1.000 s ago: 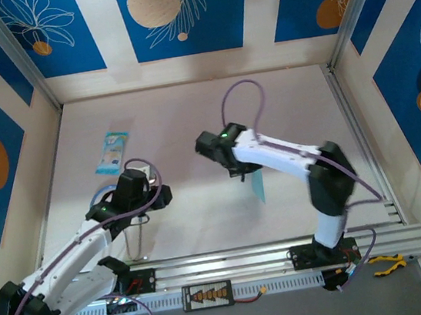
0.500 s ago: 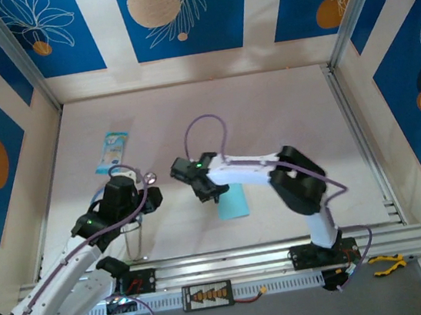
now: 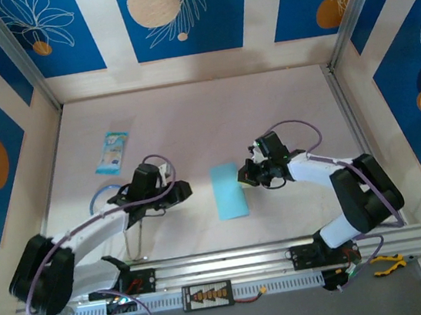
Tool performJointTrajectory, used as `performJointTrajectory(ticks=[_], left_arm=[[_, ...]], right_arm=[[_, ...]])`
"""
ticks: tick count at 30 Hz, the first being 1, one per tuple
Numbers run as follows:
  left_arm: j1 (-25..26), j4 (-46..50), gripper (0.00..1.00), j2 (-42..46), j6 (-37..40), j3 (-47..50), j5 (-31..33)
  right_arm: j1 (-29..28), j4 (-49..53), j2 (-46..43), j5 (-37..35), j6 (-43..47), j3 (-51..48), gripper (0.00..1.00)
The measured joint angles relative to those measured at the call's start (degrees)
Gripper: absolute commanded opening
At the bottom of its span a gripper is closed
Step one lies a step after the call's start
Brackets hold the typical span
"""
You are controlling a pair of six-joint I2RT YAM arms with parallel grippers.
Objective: Fold a paper plane with a square sheet of paper (pick it up from the middle)
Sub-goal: Third fold the triangle at the center of the table.
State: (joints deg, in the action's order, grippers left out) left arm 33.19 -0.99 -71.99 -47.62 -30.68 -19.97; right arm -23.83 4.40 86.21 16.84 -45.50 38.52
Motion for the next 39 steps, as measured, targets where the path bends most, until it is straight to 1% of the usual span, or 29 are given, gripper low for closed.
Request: performJointTrajectory(ticks=[4,10,14,20,25,28,33,35,39], left_arm=[[1.1,-3.6,0.45,-5.9,-0.7,-2.3,-2.2],[1.3,-7.4,0.46,-9.9,-1.9,-4.1,-3.6],[1.8,-8.7,0.46,-12.4,-2.5,-4.3,-4.1],[4.2,-9.3,0.46,-17.5,-3.1,-6.8,-4.7],[6.5,-10.2,0.43,-21.0,-4.3,-8.6,-4.7],[7.3,-10.4,0.41,-22.9,-4.9,-8.9,-4.7],[7.7,-10.5,0.39,-24.6,-5.5,-9.6,-4.6],[7.7,-10.5,0.40,-24.6,-5.7,-9.6,-4.5],[7.7,-10.4,0.40,-24.6,-5.9,-9.7,-4.4]], right_arm=[[0.5,-4.9,3.4,4.2,-0.7,-0.1,0.05],[1.0,-6.5,7.9,5.6,-1.1,-1.0,0.04],[1.4,-8.6,8.2,6.3,-1.8,-3.8,0.04],[1.9,-16.5,8.1,8.0,-5.1,-7.6,0.04],[2.1,-19.6,8.1,8.4,-8.3,-8.7,0.04],[2.1,-20.1,8.2,8.5,-9.3,-8.8,0.04],[2.0,-21.0,7.4,8.5,-9.3,-9.5,0.08],[1.4,-18.4,6.1,8.0,-8.8,-9.4,0.10],[0.0,-11.3,0.2,5.6,-7.0,-8.4,0.11]])
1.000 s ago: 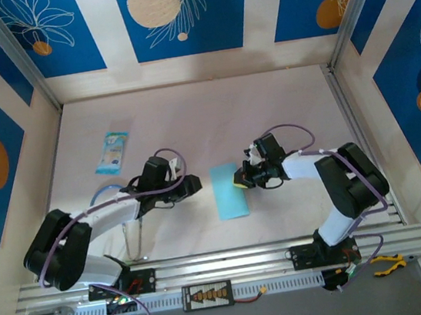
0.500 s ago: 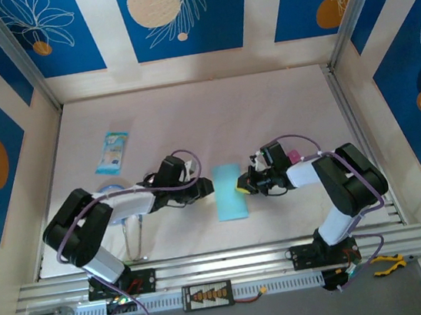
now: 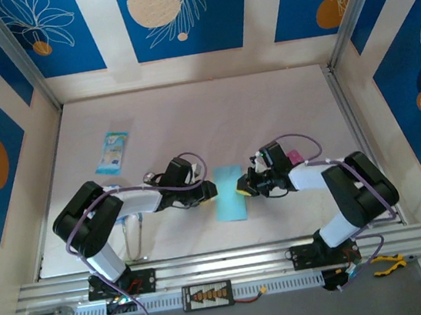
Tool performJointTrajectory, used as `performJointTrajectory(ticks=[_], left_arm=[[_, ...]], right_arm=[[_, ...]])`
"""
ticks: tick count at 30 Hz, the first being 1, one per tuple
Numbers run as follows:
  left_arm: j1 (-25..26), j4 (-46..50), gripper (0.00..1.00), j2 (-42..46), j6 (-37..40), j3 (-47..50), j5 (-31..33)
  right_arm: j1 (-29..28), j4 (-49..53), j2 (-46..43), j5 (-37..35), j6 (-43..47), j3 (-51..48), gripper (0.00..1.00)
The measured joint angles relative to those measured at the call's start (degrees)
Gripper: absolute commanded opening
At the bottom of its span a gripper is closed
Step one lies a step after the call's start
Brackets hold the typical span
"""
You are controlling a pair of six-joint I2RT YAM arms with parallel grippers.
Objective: Fold a paper plane with a square sheet of paper (pick it up from the middle)
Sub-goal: Third fold the triangle at the center of the table.
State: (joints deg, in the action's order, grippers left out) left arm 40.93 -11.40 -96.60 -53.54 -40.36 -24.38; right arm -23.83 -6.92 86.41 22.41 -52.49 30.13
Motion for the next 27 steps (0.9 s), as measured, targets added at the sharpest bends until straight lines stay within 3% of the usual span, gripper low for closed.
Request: performJointTrajectory(ticks=[5,11,27], left_arm=[[0.0,0.1,0.41,0.0,0.0,-0.1,-0.1],[0.2,0.4,0.42,-0.6,0.1,-1.1,-0.3],[1.1,8.3,0.41,-2.3,3.6,-5.9,0.0]], right_arm=[[-0.2,3.3,-2.8,-1.6,1.6,0.9,0.10],[-0.2,5.3,2.1,-3.2,2.0,0.9,0.07],[0.5,1.1,3.7,-0.5,1.8,-0.5,0.05]])
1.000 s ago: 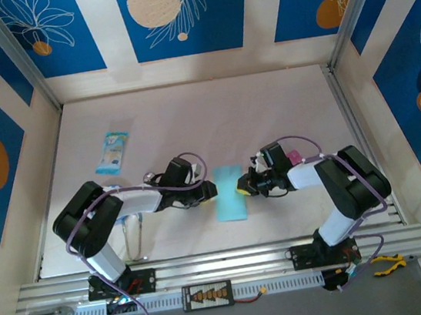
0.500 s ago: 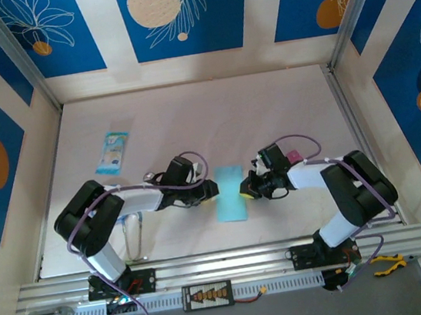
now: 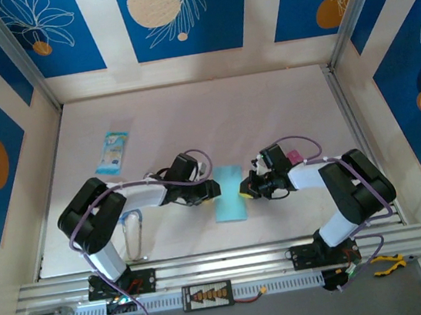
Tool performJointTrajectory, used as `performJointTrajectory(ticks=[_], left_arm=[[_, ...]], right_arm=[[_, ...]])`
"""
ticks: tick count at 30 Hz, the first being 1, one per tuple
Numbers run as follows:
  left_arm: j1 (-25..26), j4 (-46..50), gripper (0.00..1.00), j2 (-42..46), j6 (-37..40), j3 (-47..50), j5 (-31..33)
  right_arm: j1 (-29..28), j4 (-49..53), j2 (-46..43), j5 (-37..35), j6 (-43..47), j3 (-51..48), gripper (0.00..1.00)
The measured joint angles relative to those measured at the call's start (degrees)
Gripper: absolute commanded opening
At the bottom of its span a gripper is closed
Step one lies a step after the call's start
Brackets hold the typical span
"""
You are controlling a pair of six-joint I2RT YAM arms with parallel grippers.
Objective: Fold a paper plane with a square sheet of paper (pick it up from the middle)
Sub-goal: Third fold the triangle at the center of the table.
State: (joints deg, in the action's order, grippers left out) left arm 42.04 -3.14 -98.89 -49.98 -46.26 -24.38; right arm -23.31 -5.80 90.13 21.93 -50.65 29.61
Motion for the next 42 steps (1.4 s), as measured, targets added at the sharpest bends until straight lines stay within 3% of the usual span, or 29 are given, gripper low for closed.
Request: performJointTrajectory(ticks=[10,42], left_arm=[[0.1,1.0,0.32,-0.8,-0.7,-0.7,0.2],[0.5,-7.2,0.31,-1.0,-5.7,2.3,0.1]], right_arm=[[0.1,0.0,0.0,0.2,0.0,0.0,0.05],[0.1,0.0,0.0,0.2,0.0,0.0,0.06]])
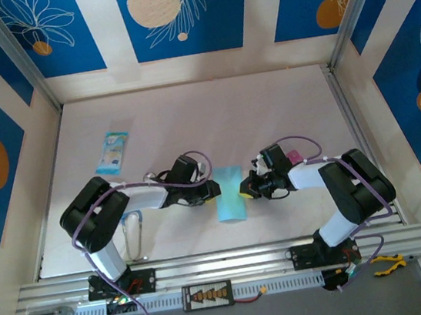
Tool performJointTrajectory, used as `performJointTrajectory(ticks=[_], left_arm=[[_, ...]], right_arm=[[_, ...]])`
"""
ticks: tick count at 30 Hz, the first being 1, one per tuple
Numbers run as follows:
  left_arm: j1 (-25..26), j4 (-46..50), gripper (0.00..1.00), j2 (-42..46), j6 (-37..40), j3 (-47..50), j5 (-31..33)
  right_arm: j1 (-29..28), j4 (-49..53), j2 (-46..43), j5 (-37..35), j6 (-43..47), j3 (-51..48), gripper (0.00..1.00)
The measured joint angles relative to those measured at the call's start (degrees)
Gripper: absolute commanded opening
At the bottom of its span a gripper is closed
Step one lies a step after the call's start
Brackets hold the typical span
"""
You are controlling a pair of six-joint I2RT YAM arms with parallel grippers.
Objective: Fold a paper plane with a square sheet of paper (pick it up from the middle)
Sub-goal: Third fold the triangle at the center of the table.
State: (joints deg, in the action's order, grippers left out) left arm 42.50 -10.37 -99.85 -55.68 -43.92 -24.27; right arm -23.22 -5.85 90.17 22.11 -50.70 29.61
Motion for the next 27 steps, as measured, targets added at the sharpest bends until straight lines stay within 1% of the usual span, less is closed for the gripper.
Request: performJointTrajectory(ticks=[9,16,20,22,24,27], left_arm=[[0.0,-8.9,0.33,-0.1,-3.5,1.6,-1.9],[0.0,-10.7,0.33,-0.1,-4.0,2.3,-2.1],[-0.1,-11.3,0.28,-0.1,-4.2,3.3,-2.1],[-0.1,-11.3,0.18,-0.1,-4.2,3.6,-2.1],[-0.1,-11.3,0.11,-0.1,-4.5,3.8,-2.1],[-0.1,-11.4,0.05,-0.1,-5.1,4.5,-1.8]], right_arm=[[0.0,0.0,0.0,0.0,0.0,0.0,0.06],[0.0,0.0,0.0,0.1,-0.4,0.0,0.06],[0.0,-0.1,0.0,0.1,-0.4,0.0,0.06],[0.0,-0.3,0.0,0.2,-0.4,-0.1,0.07],[0.0,-0.7,-0.1,0.3,-0.4,-0.3,0.09],[-0.1,-0.8,-0.7,0.3,0.1,-0.4,0.12]])
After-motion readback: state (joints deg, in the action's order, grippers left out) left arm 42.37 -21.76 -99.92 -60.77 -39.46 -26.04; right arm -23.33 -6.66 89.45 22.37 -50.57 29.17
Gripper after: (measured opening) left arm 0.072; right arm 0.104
